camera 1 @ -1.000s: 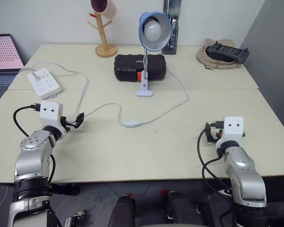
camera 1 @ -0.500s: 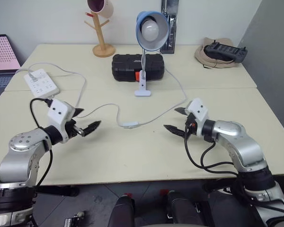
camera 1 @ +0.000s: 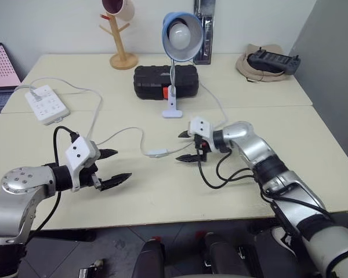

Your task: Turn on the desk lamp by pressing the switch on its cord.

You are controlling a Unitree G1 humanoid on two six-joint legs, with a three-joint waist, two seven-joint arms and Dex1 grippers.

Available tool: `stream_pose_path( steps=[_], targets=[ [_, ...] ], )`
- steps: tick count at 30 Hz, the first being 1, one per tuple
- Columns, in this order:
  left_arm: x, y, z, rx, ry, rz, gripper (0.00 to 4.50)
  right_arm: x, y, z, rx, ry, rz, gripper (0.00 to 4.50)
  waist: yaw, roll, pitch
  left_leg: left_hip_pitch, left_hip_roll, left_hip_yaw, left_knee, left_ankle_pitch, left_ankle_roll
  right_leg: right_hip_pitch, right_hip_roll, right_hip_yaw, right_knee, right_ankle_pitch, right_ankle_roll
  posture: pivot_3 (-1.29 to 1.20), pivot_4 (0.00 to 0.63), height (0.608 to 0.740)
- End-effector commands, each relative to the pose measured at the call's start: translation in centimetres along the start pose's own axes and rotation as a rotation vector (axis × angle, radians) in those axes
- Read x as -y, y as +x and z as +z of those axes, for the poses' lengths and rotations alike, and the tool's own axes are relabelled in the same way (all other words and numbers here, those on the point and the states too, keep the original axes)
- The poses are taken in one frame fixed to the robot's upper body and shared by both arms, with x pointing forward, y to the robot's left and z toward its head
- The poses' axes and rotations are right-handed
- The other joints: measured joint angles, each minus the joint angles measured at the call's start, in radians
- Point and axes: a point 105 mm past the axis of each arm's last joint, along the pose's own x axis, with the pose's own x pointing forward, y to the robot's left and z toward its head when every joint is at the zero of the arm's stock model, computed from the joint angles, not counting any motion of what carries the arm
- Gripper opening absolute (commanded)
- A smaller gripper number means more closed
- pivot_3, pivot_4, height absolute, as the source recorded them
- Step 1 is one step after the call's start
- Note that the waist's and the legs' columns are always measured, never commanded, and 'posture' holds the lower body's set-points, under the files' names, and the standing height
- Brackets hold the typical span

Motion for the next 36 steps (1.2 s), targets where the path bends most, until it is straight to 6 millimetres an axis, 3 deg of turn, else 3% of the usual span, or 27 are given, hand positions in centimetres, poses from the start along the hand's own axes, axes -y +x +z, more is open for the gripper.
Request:
stream_pose_path(
  steps=[1, 11, 18, 28, 32, 36],
  targets=[
    [0.1, -1.0, 0.9, 0.027, 0.027, 0.022, 4.50, 0.2, 1.4, 1.0, 0.014, -0.025, 0.035, 4.43, 0.000, 0.000, 0.000, 0.000, 0.000, 0.000, 0.000, 0.000, 0.000, 0.000, 0.000, 0.000, 0.000, 0.000, 0.000, 0.00, 0.150, 0.740],
    [0.8, -1.3, 0.6, 0.030, 0.009, 0.048, 4.50, -0.1, 3.7, 0.9, -0.005, -0.016, 0.049, 4.43, 0.002, 0.000, 0.000, 0.000, 0.000, 0.000, -0.002, 0.000, 0.000, -0.002, 0.000, 0.000, 0.002, 0.000, -0.002, 0.00, 0.150, 0.740],
    [0.8, -1.4, 0.6, 0.038, 0.005, 0.078, 4.50, 0.1, 3.9, 0.1, -0.031, -0.020, 0.025, 2.99, 0.000, 0.000, 0.000, 0.000, 0.000, 0.000, -0.002, 0.000, 0.000, -0.002, 0.000, 0.000, 0.002, 0.000, -0.002, 0.00, 0.150, 0.740],
    [0.7, -0.7, 0.7, 0.054, 0.003, 0.079, 4.50, 0.4, 4.0, 0.7, 0.038, 0.037, -0.009, 0.45, 0.000, 0.000, 0.000, 0.000, 0.000, 0.000, -0.002, 0.000, 0.000, -0.002, 0.000, 0.000, 0.003, 0.001, -0.005, 0.00, 0.150, 0.740],
    [1.0, -0.2, 0.8, 0.061, -0.001, 0.057, 4.50, 0.4, 3.6, 0.8, 0.088, 0.107, -0.008, 0.34, 0.001, 0.000, 0.000, 0.000, 0.000, 0.000, -0.002, 0.000, 0.000, -0.002, 0.000, 0.000, 0.003, 0.001, -0.005, 0.00, 0.150, 0.740],
    [0.8, 0.8, 1.5, 0.128, -0.163, 0.044, 4.50, 2.1, 0.8, 1.2, 0.250, 0.377, -0.076, 0.34, 0.004, 0.000, 0.000, 0.000, 0.000, -0.001, -0.002, 0.000, 0.000, -0.001, 0.000, -0.001, 0.003, 0.001, -0.005, 0.00, 0.150, 0.740]
  ],
)
